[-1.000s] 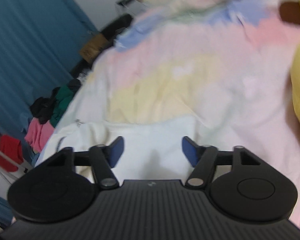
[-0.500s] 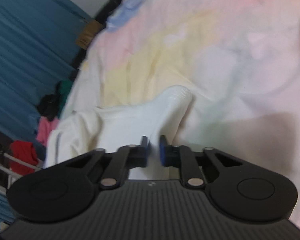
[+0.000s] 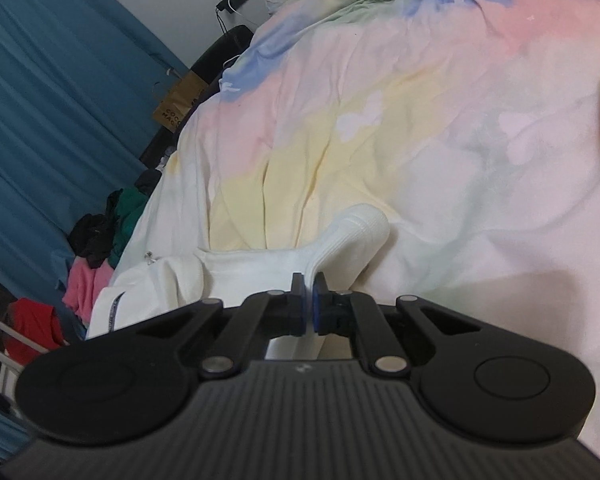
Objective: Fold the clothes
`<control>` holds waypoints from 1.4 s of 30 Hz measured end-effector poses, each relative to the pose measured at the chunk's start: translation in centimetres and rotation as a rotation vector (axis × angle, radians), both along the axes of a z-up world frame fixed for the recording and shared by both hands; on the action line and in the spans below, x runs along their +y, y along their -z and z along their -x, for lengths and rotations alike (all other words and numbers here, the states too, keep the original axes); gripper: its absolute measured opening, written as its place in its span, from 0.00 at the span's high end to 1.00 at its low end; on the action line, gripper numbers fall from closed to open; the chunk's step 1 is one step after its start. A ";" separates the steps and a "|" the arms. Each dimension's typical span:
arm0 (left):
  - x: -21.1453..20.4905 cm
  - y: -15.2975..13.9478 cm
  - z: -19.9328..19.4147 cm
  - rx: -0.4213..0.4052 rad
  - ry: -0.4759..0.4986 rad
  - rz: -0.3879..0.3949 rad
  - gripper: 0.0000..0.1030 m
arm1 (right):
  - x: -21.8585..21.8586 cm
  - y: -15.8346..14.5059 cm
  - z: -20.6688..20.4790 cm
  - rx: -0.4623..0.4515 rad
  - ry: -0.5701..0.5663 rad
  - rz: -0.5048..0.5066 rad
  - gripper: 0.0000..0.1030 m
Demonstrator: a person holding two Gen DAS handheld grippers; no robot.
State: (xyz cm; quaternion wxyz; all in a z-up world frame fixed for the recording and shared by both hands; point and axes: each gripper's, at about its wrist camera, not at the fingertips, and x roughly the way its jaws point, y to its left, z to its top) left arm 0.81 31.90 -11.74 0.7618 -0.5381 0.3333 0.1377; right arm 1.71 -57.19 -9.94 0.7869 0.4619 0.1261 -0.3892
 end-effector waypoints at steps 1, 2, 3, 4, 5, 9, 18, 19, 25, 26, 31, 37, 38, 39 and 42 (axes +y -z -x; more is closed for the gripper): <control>0.0 -0.2 0.0 -0.031 0.002 0.003 0.20 | 0.1 -0.1 -0.1 -0.004 -0.001 0.009 0.94; -0.1 -0.4 0.1 -0.068 0.007 0.005 0.27 | 0.2 -0.3 -0.2 -0.008 -0.002 0.018 0.94; -0.2 -0.6 0.1 -0.104 0.011 0.006 0.27 | 0.3 -0.5 -0.2 -0.007 -0.005 0.035 0.94; -0.3 -0.7 0.1 -0.124 0.019 0.009 0.27 | 0.5 -0.7 -0.3 -0.005 -0.009 0.052 0.94; -0.4 -0.7 0.0 -0.124 0.022 0.005 0.27 | 0.6 -0.9 -0.5 0.000 -0.015 0.069 0.94; -0.9 0.7 -0.8 -0.027 0.040 0.021 0.27 | 0.6 -0.8 -0.6 0.023 -0.024 0.071 0.94; -2.2 0.3 -1.0 0.004 0.005 -0.077 0.81 | -0.2 0.7 0.5 -0.007 -0.007 -0.017 0.95; -2.0 0.2 -0.8 -0.007 -0.009 -0.068 0.87 | 0.0 0.3 0.8 -0.024 -0.001 -0.015 0.95; -1.7 -3.4 1.3 -0.166 -0.045 -0.132 0.98 | 0.4 -2.4 3.3 -0.123 0.058 -0.014 0.95; -1.8 -4.5 1.8 -0.199 -0.043 -0.159 0.98 | 0.5 -3.1 3.6 -0.121 0.058 0.008 0.95; -2.6 -9.4 1.3 -0.295 -0.018 -0.238 0.98 | 0.3 -6.5 2.5 -0.126 0.009 0.103 0.95; -4.5 -14.4 -6.8 -0.335 0.020 -0.344 0.98 | -0.3 -10.8 -5.1 -0.109 -0.070 0.222 0.95; -4.9 -14.9 -9.1 -0.333 0.027 -0.365 0.98 | -0.4 -11.3 -7.3 -0.096 -0.084 0.246 0.95; -5.3 -15.2 -11.7 -0.322 0.038 -0.381 0.98 | -0.5 -11.9 -9.5 -0.083 -0.098 0.269 0.95; -6.3 -15.2 -20.0 -0.272 0.058 -0.424 0.98 | -0.5 -11.9 -16.9 -0.047 -0.136 0.326 0.95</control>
